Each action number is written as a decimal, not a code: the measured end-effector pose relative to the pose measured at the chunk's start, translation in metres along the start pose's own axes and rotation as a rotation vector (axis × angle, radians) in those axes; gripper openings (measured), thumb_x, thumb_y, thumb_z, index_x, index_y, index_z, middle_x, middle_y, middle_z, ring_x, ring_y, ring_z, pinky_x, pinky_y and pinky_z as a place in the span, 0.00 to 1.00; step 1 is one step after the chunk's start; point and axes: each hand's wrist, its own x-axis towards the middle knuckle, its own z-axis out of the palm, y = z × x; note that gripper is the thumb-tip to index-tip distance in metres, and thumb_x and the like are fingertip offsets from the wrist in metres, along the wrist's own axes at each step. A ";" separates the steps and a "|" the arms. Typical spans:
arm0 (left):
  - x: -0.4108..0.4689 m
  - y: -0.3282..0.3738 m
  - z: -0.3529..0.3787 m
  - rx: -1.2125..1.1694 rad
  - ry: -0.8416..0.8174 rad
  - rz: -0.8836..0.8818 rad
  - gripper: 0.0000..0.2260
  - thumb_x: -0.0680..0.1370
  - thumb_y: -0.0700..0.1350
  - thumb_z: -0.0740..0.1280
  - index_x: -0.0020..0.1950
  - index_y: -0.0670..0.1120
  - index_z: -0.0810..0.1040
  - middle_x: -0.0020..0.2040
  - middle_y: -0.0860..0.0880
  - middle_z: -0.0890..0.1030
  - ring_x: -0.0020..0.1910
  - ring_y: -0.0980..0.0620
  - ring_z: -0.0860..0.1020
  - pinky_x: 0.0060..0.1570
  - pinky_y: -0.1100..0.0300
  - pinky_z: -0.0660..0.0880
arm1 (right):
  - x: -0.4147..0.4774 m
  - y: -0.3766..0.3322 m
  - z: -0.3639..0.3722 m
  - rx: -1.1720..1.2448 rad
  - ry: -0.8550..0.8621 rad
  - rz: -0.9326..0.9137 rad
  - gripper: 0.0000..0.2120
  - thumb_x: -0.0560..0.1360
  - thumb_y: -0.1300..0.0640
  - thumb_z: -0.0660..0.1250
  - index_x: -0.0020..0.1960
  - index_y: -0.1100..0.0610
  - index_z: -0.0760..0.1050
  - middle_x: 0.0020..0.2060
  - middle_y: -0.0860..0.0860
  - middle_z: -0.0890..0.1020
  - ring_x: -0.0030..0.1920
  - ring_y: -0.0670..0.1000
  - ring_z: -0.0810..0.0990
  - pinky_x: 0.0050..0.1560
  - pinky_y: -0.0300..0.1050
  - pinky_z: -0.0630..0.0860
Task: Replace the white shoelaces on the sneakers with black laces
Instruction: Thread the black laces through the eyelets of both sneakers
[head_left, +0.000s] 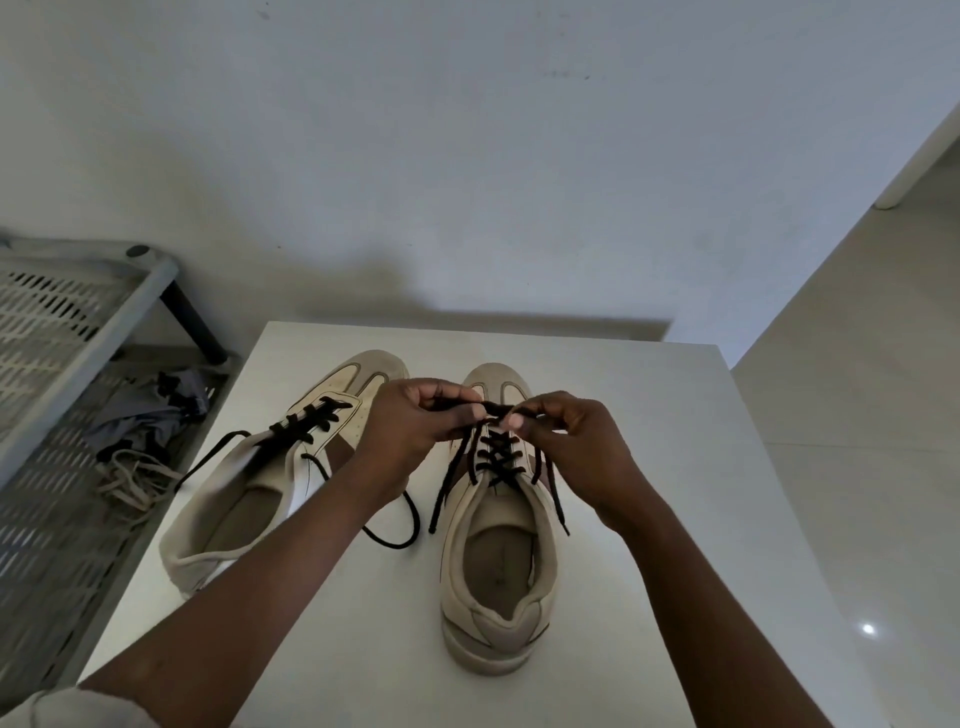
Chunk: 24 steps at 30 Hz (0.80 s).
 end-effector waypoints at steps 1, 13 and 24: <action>0.001 -0.002 -0.005 0.011 -0.014 -0.012 0.06 0.70 0.32 0.73 0.45 0.39 0.83 0.39 0.45 0.85 0.40 0.51 0.84 0.44 0.59 0.81 | -0.001 0.002 -0.005 -0.019 -0.005 0.039 0.05 0.75 0.54 0.70 0.41 0.52 0.82 0.47 0.47 0.82 0.48 0.44 0.80 0.49 0.37 0.72; 0.005 -0.008 -0.050 0.569 -0.002 -0.015 0.04 0.68 0.37 0.76 0.37 0.46 0.85 0.34 0.52 0.84 0.36 0.59 0.81 0.39 0.68 0.75 | -0.026 0.017 -0.058 -0.167 -0.284 0.555 0.14 0.77 0.65 0.62 0.33 0.61 0.73 0.24 0.40 0.77 0.31 0.47 0.70 0.36 0.40 0.67; 0.006 0.013 -0.044 0.690 0.144 0.142 0.07 0.78 0.43 0.67 0.54 0.46 0.83 0.49 0.55 0.81 0.48 0.58 0.77 0.43 0.76 0.67 | -0.008 0.025 -0.022 -0.088 0.264 0.176 0.11 0.79 0.50 0.63 0.59 0.51 0.77 0.54 0.45 0.81 0.58 0.47 0.78 0.59 0.47 0.74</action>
